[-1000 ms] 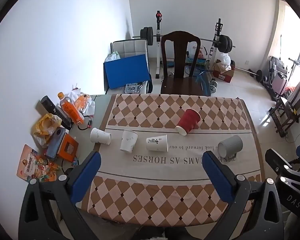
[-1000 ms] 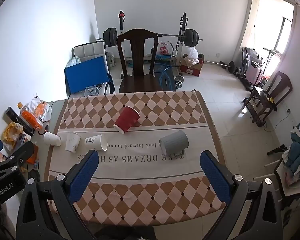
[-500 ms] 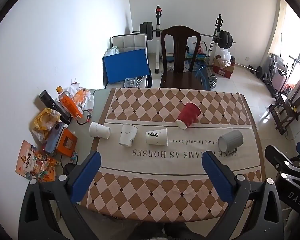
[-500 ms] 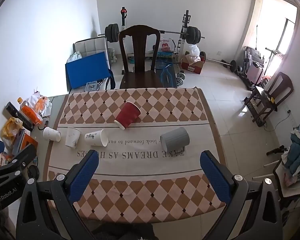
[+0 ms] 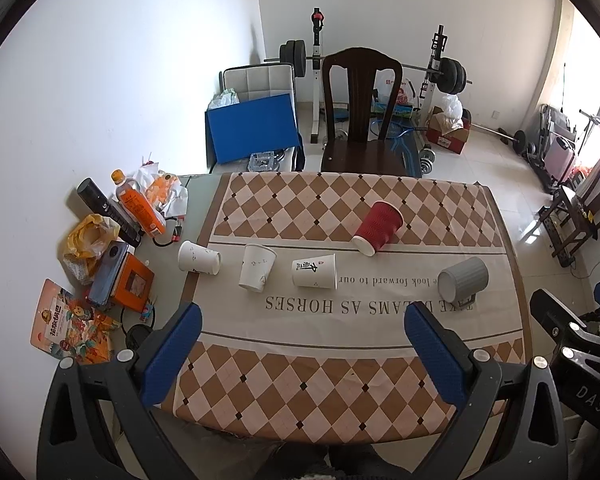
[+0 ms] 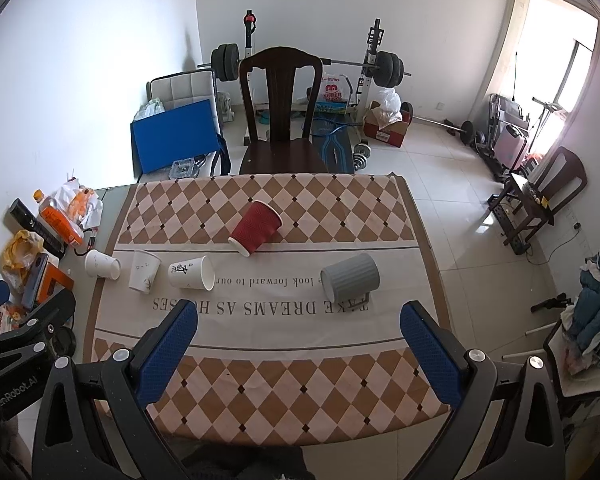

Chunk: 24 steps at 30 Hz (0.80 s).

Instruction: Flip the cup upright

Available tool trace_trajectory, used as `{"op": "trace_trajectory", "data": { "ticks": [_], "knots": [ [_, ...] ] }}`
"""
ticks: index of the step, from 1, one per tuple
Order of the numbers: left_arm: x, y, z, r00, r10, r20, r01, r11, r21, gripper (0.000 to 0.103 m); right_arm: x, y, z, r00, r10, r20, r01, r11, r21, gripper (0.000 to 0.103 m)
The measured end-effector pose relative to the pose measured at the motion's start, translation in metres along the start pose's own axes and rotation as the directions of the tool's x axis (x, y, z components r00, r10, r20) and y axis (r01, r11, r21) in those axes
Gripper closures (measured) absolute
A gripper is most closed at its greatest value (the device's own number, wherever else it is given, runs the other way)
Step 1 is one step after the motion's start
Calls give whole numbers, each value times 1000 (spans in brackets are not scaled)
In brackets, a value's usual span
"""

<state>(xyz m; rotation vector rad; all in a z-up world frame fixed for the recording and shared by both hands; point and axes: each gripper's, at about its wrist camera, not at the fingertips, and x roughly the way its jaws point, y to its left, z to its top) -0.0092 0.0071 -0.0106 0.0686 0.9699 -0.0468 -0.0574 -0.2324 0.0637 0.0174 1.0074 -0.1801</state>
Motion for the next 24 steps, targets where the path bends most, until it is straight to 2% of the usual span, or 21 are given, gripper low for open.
{"op": "trace_trajectory", "data": {
  "ticks": [16, 19, 24],
  "knots": [
    [2, -1, 0, 1000, -2, -8, 2, 1000, -3, 0, -1, 1, 7, 1000, -1, -8, 1, 1000, -4, 1],
    [8, -1, -5, 1000, -3, -14, 3, 1000, 3, 0, 3, 2, -9, 1000, -1, -8, 1, 1000, -4, 1],
    [8, -2, -5, 1000, -3, -12, 3, 1000, 2, 0, 3, 2, -7, 1000, 1, -10, -1, 1000, -3, 1]
  ]
}}
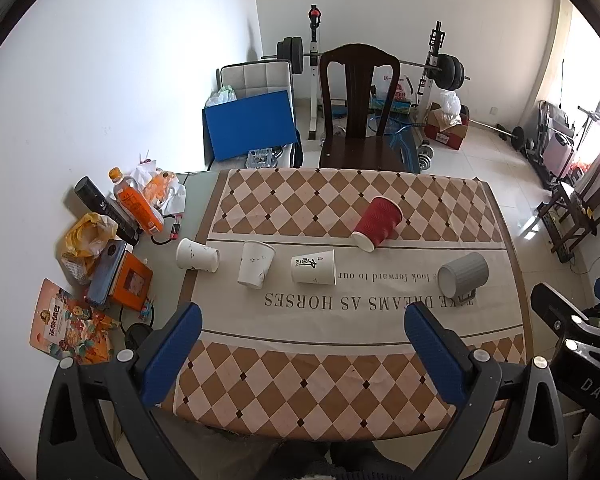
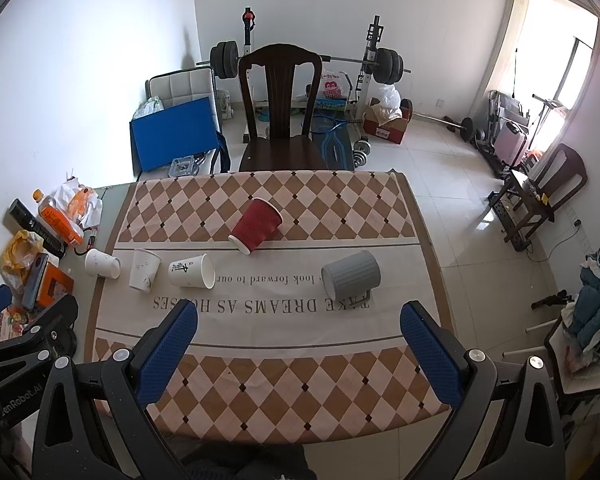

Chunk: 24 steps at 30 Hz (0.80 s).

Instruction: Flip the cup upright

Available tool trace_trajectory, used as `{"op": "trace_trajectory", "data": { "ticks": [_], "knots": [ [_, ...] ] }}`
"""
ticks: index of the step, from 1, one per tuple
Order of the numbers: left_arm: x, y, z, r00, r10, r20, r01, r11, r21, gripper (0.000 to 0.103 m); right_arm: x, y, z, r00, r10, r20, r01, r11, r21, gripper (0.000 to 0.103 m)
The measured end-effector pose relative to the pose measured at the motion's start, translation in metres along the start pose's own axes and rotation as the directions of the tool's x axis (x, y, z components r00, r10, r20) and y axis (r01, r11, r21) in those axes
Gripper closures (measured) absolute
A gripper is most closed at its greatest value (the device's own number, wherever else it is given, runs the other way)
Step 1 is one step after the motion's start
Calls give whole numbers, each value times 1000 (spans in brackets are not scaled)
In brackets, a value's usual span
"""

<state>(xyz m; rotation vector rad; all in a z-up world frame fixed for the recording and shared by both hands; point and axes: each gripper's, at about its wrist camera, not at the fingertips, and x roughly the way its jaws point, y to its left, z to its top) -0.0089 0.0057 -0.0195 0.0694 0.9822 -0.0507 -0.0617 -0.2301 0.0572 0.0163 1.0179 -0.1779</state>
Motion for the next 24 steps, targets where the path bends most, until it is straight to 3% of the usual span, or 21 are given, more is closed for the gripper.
{"op": "trace_trajectory", "data": {
  "ticks": [24],
  "knots": [
    [3, 0, -1, 1000, -6, -6, 6, 1000, 0, 0, 0, 0, 2, 1000, -3, -5, 3, 1000, -2, 1]
  ]
}}
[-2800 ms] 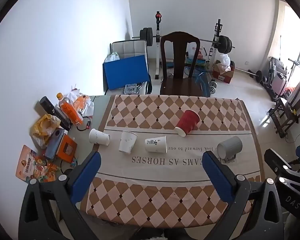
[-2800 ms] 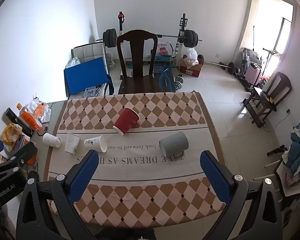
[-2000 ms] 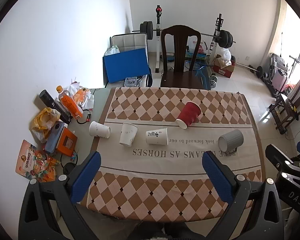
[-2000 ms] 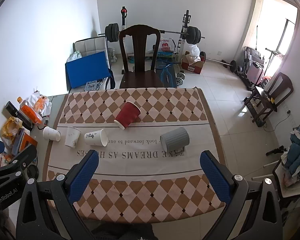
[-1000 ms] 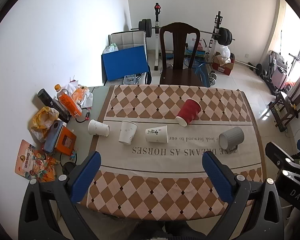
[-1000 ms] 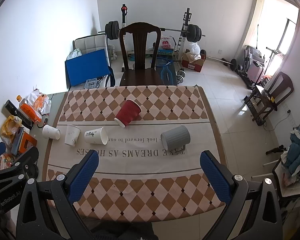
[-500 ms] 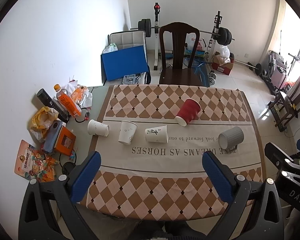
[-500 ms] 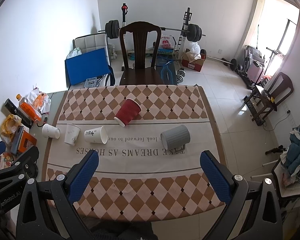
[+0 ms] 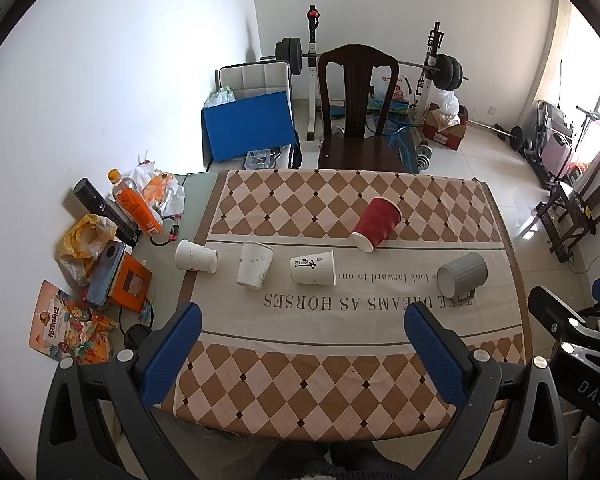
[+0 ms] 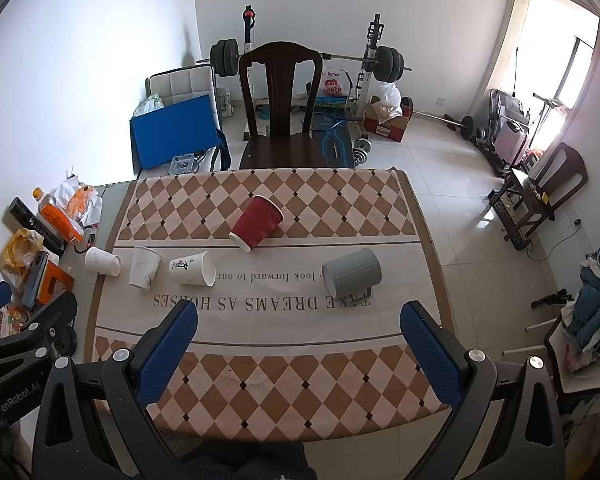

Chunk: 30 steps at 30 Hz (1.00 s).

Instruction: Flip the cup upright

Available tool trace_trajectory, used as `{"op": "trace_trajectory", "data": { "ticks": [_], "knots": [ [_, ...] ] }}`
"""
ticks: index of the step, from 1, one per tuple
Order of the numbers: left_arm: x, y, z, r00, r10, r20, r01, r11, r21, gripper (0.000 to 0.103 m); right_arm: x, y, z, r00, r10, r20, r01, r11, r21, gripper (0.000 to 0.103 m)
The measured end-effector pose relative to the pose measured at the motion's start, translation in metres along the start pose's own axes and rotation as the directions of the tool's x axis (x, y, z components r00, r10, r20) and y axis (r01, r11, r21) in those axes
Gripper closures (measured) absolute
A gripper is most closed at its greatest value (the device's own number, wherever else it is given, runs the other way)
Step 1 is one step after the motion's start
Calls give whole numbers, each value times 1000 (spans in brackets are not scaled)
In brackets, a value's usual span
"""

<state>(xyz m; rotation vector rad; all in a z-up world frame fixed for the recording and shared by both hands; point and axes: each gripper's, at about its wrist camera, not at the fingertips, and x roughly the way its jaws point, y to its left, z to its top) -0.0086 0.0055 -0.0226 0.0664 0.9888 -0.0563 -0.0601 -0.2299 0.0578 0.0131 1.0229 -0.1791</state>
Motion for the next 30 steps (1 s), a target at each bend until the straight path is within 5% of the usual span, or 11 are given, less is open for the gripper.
{"op": "trace_trajectory", "data": {
  "ticks": [16, 22, 30],
  "knots": [
    [25, 8, 11, 1000, 13, -10, -13, 999, 39, 0, 20, 6, -15, 999, -7, -39, 9, 999, 47, 1],
    [83, 5, 16, 996, 35, -79, -27, 994, 109, 0, 83, 5, -16, 988, -68, -136, 80, 993, 86, 1],
    [177, -20, 25, 978, 78, -195, -38, 979, 202, 0, 201, -14, -29, 944, -61, -324, 117, 981, 154, 6]
  ]
}}
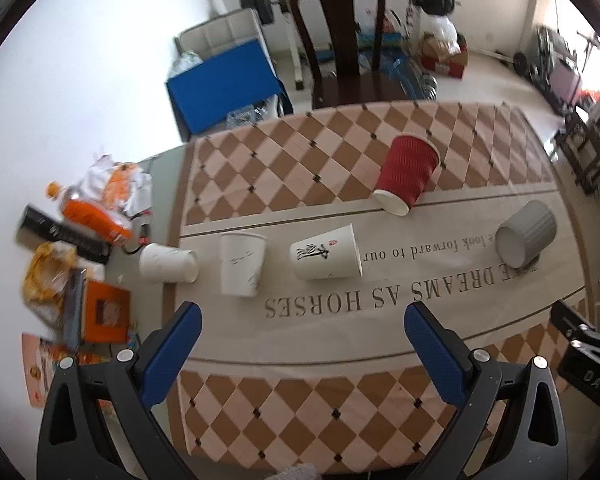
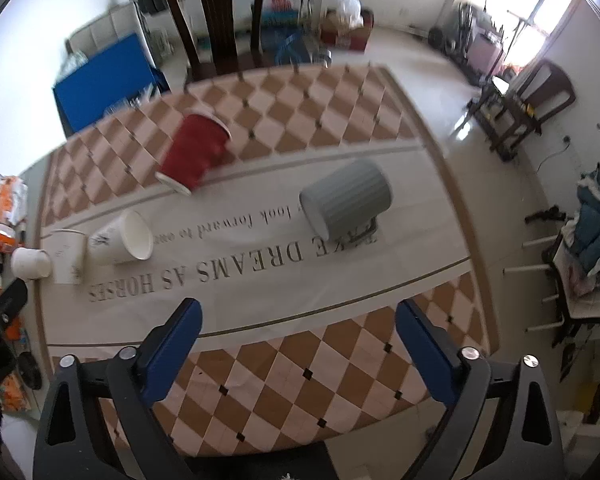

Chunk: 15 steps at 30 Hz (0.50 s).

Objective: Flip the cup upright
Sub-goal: 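Reach the left tool to the red ribbed cup and close on it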

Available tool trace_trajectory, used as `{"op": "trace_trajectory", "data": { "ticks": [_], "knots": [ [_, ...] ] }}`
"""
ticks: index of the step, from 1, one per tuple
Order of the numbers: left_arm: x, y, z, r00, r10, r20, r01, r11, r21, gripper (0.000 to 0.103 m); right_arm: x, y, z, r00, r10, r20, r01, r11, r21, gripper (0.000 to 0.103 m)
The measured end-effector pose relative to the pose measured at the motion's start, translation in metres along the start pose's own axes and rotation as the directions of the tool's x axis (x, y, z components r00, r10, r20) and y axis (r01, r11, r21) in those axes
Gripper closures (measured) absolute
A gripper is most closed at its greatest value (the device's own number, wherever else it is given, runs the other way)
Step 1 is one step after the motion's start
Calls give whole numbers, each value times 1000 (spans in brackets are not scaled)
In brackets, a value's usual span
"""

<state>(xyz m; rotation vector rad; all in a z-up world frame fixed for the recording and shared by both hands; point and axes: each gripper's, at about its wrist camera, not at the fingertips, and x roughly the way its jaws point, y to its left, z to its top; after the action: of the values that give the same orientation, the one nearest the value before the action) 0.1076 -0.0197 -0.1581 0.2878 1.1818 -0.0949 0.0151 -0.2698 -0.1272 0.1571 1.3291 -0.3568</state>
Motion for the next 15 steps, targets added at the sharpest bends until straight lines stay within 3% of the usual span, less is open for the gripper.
{"op": "trace_trajectory", "data": {
  "ticks": [5, 15],
  "knots": [
    [54, -20, 35, 997, 39, -73, -37, 999, 33, 0, 73, 13, 23, 991, 9, -130, -13, 999, -34, 11],
    [134, -69, 106, 986, 11, -166, 16, 987, 162, 0, 163, 22, 68, 962, -9, -274, -6, 999, -51, 11]
  ]
}}
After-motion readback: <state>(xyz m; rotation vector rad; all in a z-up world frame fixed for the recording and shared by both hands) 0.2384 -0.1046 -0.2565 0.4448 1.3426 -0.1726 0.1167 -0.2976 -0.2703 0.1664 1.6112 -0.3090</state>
